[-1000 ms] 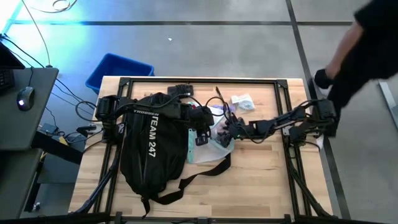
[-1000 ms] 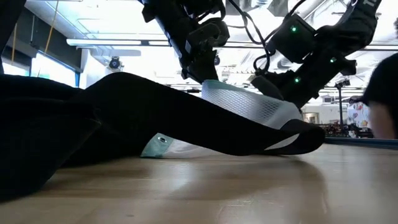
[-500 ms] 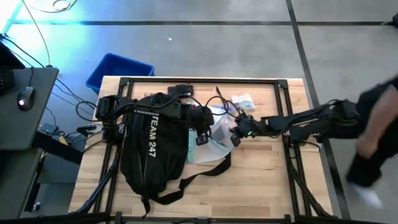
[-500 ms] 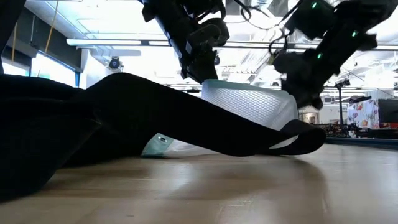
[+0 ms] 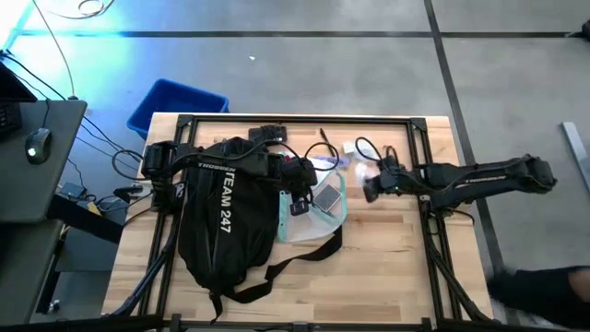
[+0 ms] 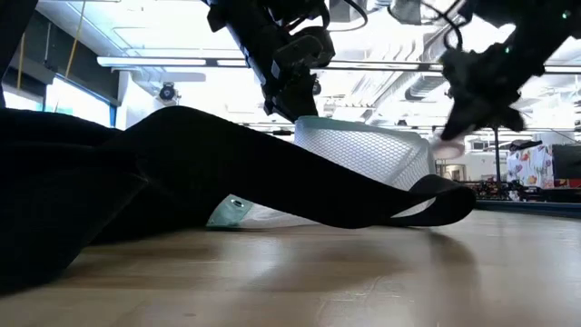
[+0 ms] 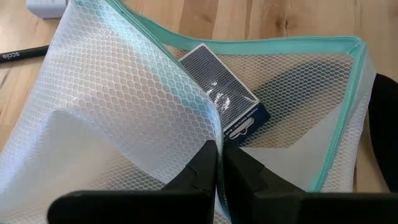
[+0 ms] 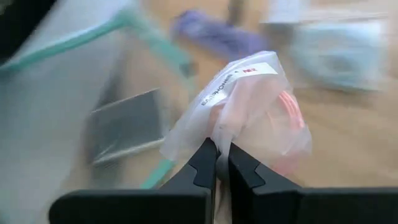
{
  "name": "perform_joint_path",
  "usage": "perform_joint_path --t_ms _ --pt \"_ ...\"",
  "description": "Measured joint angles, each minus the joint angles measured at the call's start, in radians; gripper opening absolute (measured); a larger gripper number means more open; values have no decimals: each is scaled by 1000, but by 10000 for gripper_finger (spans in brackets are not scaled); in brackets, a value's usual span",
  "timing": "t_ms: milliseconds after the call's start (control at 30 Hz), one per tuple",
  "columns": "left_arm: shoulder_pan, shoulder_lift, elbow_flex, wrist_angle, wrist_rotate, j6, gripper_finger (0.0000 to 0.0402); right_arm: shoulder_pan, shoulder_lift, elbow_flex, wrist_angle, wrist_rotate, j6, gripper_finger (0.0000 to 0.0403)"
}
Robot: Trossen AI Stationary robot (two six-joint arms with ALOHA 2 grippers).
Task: Unpack backpack
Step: Remove the pink earphones from the transparent zip bag
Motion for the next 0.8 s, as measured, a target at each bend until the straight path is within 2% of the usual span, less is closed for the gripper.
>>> perform_joint_path --t_ms 67,167,333,500,667,800 --pt "0 0 0 0 0 -7 0 -31 9 -18 53 54 -17 0" --pt "0 0 0 0 0 -8 0 -115 49 -45 208 63 -140 0" --pt "0 0 0 0 0 -8 0 -291 177 -47 506 -19 -314 0" --pt "0 0 0 0 0 -8 0 -436 373 -47 768 -142 -391 0" --pt "0 0 0 0 0 -8 0 -515 561 -18 854 -214 -388 0" --pt "0 0 0 0 1 -8 0 -543 633 17 855 -231 -418 17"
